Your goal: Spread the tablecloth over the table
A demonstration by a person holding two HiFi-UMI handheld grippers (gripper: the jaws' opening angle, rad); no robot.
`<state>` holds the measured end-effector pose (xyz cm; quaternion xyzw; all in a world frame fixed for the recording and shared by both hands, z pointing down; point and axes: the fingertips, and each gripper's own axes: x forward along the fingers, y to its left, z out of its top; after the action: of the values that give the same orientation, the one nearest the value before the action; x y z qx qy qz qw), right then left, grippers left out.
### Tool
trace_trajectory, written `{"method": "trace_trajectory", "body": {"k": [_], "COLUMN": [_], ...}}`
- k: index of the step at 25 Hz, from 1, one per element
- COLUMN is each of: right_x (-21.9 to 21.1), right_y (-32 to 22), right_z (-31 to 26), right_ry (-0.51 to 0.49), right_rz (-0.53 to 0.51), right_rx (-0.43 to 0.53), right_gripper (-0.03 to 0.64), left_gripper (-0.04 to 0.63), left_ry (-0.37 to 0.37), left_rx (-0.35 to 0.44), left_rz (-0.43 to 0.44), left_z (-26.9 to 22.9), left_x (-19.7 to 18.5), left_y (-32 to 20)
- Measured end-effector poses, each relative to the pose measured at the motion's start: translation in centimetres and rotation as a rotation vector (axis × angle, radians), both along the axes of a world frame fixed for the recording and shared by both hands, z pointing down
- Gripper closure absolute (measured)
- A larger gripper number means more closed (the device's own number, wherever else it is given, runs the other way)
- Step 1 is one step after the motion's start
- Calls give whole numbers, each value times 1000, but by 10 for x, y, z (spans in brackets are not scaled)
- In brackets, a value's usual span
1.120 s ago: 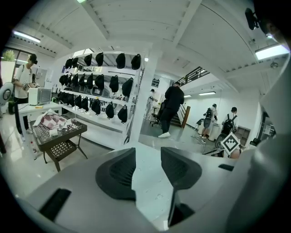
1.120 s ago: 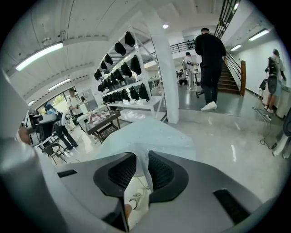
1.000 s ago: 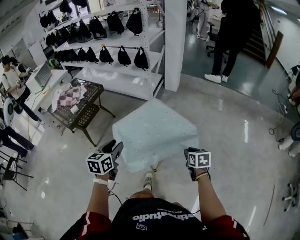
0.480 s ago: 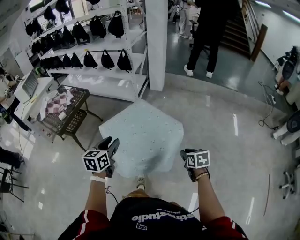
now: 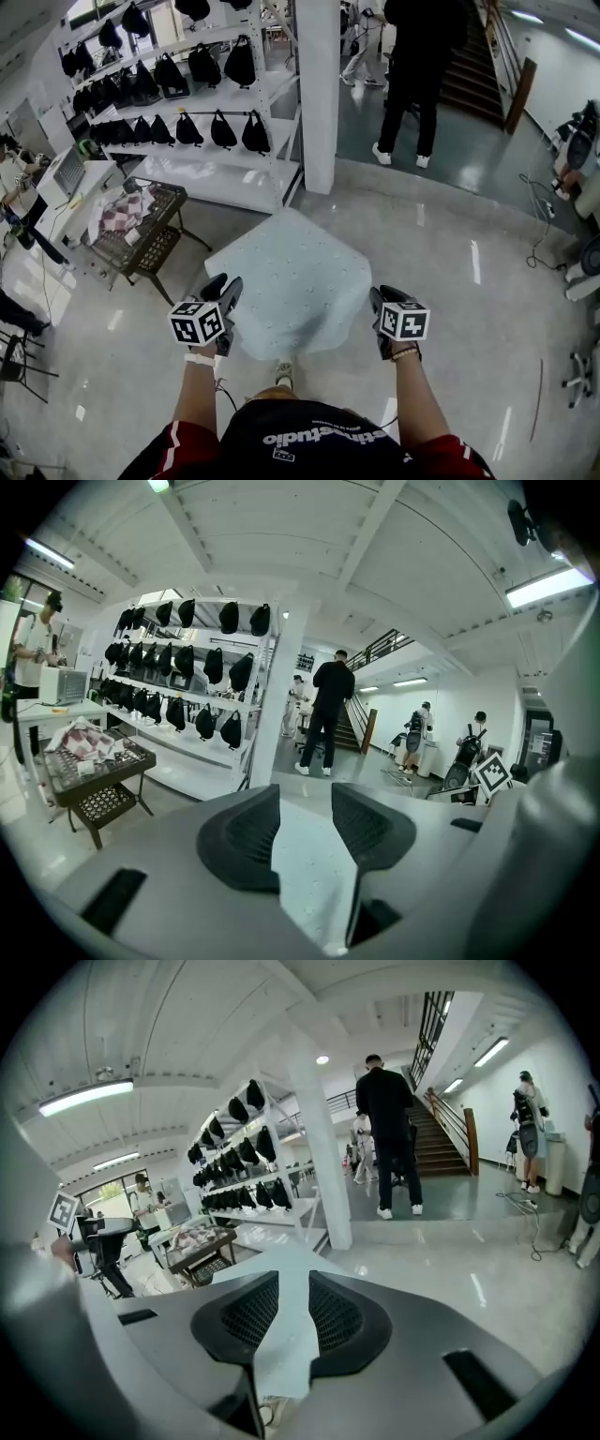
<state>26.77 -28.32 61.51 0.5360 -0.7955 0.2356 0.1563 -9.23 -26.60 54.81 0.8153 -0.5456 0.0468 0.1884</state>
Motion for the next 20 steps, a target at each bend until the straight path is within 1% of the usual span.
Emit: {"method": "trace_trajectory", "body": {"k": [4, 6, 10, 13, 17, 20], "right_x": [-9, -14, -25, -33, -45, -53], "right_y": [-2, -5, -7, -9, -10, -9], "right_z": [-25, -38, -63, -78, -97, -108], "right_ry": [18, 9, 0, 2, -31, -47], "right_rz": [-15, -12, -23, -39, -44, -42], "right_rx": [80, 118, 181, 220, 272, 302], "right_gripper": [492, 492, 492, 492, 492, 492], "left_gripper": [408, 408, 422, 422, 422, 422], "left_ry": [-32, -52, -45, -62, -92, -97], "left_rx": [39, 63, 107, 127, 164, 191], "left_rz": [-17, -23, -40, -41, -62, -79], "left_z": [-17, -27, -48, -61, -80, -92], "left_x": [-6, -9, -15, -14, -26, -36], "left_y": [13, 17, 26, 31, 35, 36]}}
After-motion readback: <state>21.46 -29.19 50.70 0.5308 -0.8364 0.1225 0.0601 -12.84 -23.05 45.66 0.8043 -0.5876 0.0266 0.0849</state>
